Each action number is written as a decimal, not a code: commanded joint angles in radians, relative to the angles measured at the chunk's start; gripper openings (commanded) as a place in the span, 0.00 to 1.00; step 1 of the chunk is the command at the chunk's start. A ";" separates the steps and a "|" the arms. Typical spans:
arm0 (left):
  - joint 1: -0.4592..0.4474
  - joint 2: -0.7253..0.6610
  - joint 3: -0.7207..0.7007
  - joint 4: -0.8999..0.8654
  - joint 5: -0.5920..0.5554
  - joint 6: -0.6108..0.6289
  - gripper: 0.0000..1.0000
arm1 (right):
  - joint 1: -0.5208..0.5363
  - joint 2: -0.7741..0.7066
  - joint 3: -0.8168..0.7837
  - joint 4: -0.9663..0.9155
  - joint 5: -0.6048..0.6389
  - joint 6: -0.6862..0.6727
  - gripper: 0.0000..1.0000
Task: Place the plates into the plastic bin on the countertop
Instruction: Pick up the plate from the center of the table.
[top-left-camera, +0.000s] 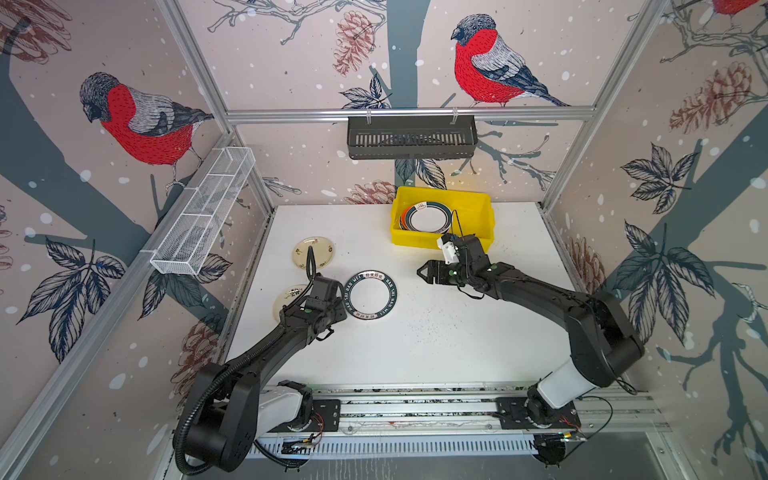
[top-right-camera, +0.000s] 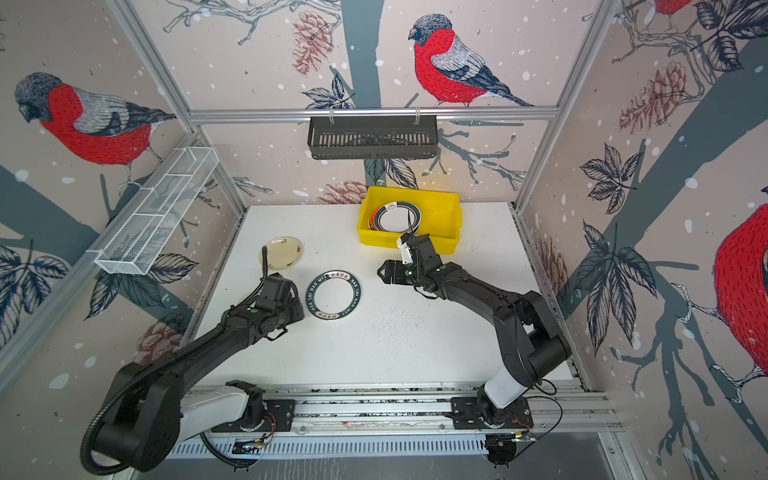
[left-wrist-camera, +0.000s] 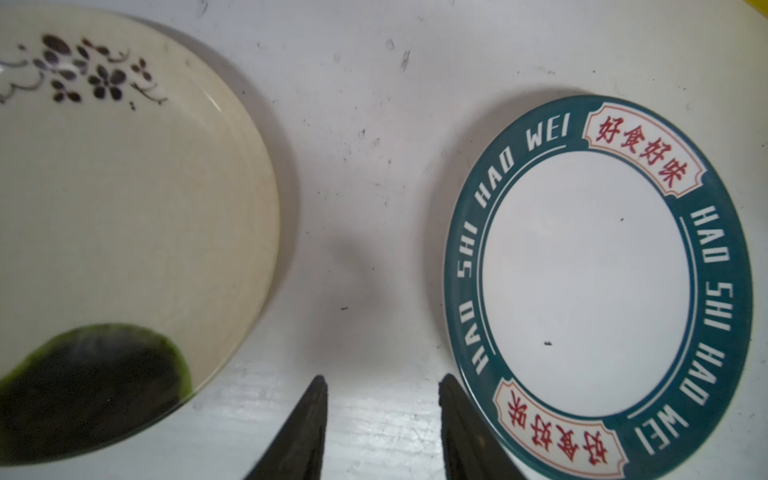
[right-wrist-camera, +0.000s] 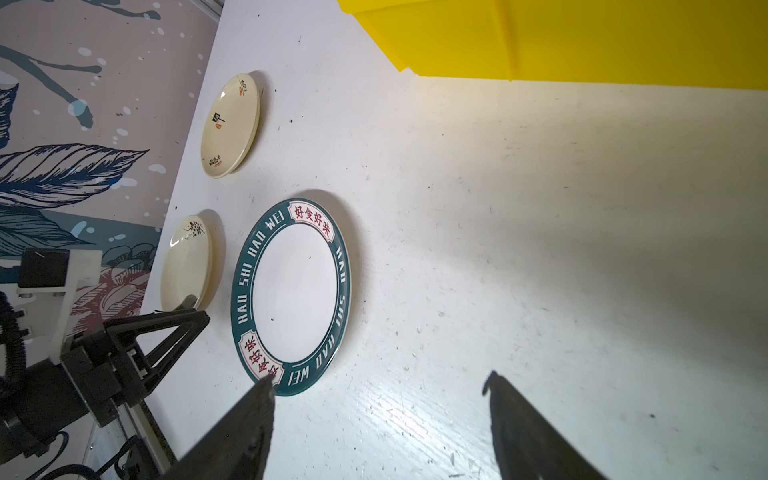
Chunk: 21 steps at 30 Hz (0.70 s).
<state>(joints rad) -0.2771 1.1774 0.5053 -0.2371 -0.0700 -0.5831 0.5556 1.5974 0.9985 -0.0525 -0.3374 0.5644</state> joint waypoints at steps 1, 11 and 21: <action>0.033 -0.004 -0.035 0.117 0.143 -0.054 0.43 | 0.004 -0.016 0.003 -0.001 0.009 -0.014 0.81; 0.076 0.012 -0.129 0.337 0.321 -0.163 0.41 | 0.006 -0.042 -0.014 -0.012 0.034 -0.011 0.81; 0.077 0.061 -0.162 0.413 0.322 -0.197 0.40 | 0.006 -0.024 -0.008 -0.018 0.027 -0.009 0.81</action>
<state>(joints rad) -0.2043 1.2228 0.3500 0.1051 0.2367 -0.7551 0.5598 1.5703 0.9874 -0.0738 -0.3138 0.5648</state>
